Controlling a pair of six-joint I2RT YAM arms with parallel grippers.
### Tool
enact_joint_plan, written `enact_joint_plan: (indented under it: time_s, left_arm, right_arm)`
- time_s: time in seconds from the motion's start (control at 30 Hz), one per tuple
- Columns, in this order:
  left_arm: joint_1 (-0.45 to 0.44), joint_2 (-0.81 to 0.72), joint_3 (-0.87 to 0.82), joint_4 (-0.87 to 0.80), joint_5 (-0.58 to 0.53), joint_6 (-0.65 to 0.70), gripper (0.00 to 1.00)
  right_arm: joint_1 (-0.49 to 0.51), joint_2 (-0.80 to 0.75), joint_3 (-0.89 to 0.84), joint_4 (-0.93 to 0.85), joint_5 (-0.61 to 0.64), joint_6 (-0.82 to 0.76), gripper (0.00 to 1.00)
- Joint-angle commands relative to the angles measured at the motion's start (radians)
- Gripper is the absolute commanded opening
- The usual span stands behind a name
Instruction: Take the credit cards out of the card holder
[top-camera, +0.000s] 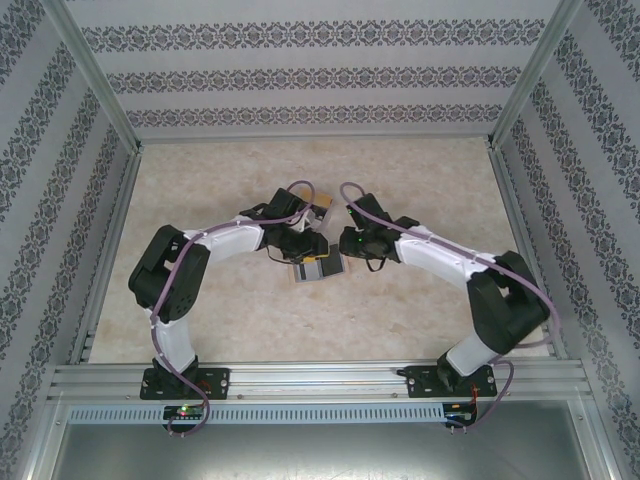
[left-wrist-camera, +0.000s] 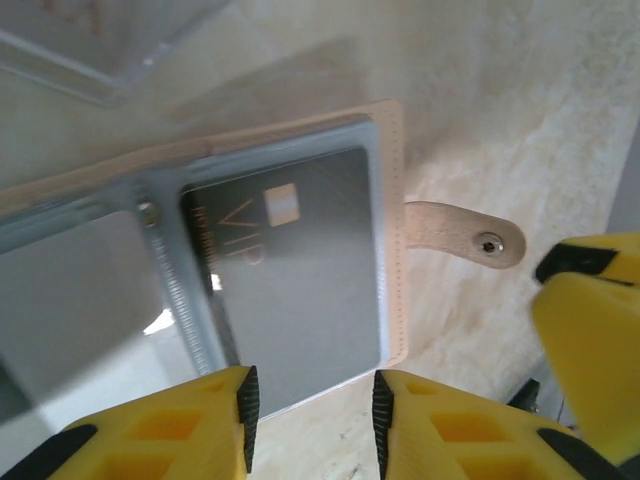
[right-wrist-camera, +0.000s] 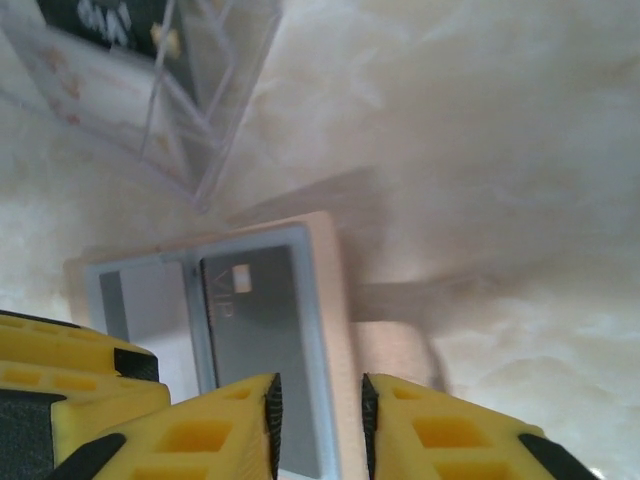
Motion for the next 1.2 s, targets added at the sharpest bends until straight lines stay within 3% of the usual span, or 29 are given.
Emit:
enact_joint_plan:
  time_s: [0.0, 0.23, 0.67, 1.17]
  left_arm:
    - [0.002, -0.046, -0.033, -0.029, -0.059, -0.023, 0.36]
    - [0.001, -0.014, -0.039, 0.035, -0.027, -0.076, 0.32]
    - [0.004, 0.036, -0.011, 0.011, -0.018, -0.051, 0.31]
    - [0.013, 0.054, -0.004, -0.033, -0.023, -0.036, 0.33]
  right_arm:
    - [0.019, 0.057, 0.047, -0.03, -0.033, -0.015, 0.27]
    - [0.015, 0.126, 0.066, -0.033, -0.047, -0.005, 0.26]
    - [0.004, 0.187, 0.077, -0.027, -0.098, -0.018, 0.22]
    - [-0.02, 0.142, 0.052, -0.017, -0.085, -0.022, 0.24]
